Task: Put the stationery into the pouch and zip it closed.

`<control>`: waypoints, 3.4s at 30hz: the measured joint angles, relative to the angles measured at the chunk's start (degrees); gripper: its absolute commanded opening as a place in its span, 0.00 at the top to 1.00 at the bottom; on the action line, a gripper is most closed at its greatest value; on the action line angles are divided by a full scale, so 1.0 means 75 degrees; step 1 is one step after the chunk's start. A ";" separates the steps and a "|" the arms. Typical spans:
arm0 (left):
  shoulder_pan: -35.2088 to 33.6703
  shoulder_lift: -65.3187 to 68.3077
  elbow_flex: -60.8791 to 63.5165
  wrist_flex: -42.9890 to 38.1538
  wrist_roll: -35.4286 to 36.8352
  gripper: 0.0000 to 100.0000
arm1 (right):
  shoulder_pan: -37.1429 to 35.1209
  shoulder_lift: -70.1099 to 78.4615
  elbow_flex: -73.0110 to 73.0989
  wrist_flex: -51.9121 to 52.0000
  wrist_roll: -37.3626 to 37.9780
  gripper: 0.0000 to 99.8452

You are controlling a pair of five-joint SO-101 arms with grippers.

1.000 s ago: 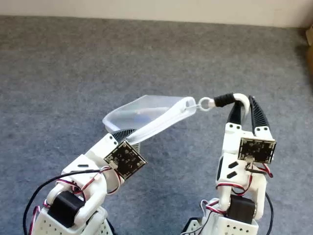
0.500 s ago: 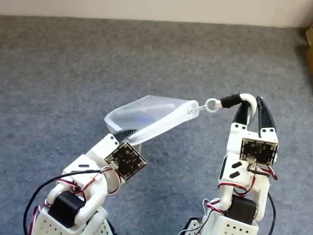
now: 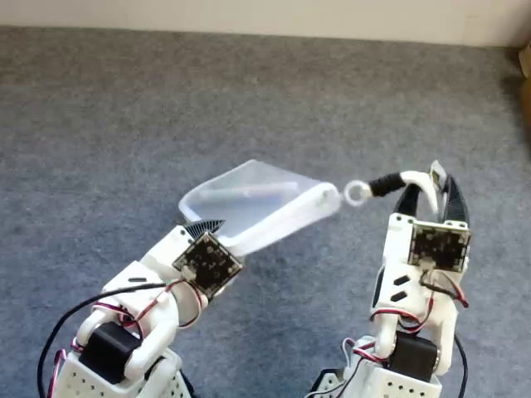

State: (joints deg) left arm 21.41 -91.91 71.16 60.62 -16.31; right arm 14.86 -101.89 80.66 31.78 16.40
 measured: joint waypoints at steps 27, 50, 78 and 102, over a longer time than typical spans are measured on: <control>-0.0164 -0.0023 -0.3669 0.3294 0.0903 0.78 | -0.3305 -0.0105 -0.4442 0.8217 0.0000 0.73; -0.2684 -0.1594 -0.1266 0.2239 -0.0105 0.99 | -0.3716 -0.0105 -0.2086 0.6576 0.0715 1.00; -0.3130 -0.1582 0.3294 0.0410 -0.0141 0.99 | -0.2837 -0.0105 0.1993 0.4525 -0.1547 1.00; -0.3130 -0.1582 0.3294 0.2028 -0.0141 0.99 | -0.2837 -0.0105 0.1993 0.4525 -0.1547 1.00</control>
State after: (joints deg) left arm -2.07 -103.78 95.87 75.82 -17.36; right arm -6.42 -102.68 95.60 65.71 4.79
